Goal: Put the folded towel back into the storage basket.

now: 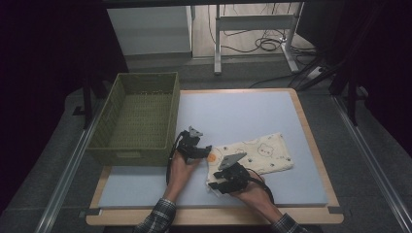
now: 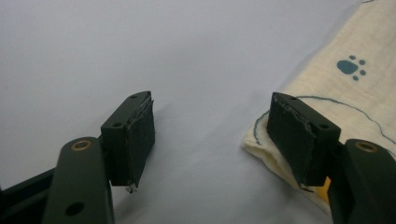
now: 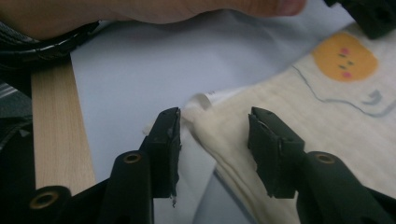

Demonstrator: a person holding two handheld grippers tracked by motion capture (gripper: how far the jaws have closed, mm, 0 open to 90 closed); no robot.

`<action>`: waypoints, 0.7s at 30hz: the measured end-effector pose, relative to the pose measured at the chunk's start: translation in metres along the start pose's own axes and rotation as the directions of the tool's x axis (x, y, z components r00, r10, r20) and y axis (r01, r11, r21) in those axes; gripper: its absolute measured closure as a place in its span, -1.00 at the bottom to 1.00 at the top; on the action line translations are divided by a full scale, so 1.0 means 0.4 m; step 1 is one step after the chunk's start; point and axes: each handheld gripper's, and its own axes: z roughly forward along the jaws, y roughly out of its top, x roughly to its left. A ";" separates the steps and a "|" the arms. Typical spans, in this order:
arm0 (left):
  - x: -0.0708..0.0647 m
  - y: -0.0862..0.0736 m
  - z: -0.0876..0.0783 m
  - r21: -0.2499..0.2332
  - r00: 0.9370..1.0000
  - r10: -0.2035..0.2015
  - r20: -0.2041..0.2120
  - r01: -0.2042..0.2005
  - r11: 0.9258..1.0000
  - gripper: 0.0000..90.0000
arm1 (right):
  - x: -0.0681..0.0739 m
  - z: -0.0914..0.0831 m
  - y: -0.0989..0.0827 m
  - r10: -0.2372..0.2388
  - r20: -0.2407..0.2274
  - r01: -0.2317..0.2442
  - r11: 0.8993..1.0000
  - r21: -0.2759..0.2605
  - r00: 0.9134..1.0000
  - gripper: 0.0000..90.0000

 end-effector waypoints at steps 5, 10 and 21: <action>0.000 0.000 0.000 0.000 1.000 -0.001 0.001 0.001 1.000 -0.28 | 0.021 0.011 0.009 -0.095 0.097 0.092 0.995 0.039 0.991 0.45; -0.001 0.000 0.000 0.002 1.000 0.004 -0.002 -0.004 1.000 -0.27 | 0.017 0.004 0.014 -0.066 0.099 0.059 0.996 0.071 0.993 0.86; -0.028 0.000 -0.011 -0.008 0.997 -0.007 0.076 0.007 1.000 0.98 | -0.028 -0.003 0.002 0.072 -0.024 -0.072 0.997 0.006 0.997 0.89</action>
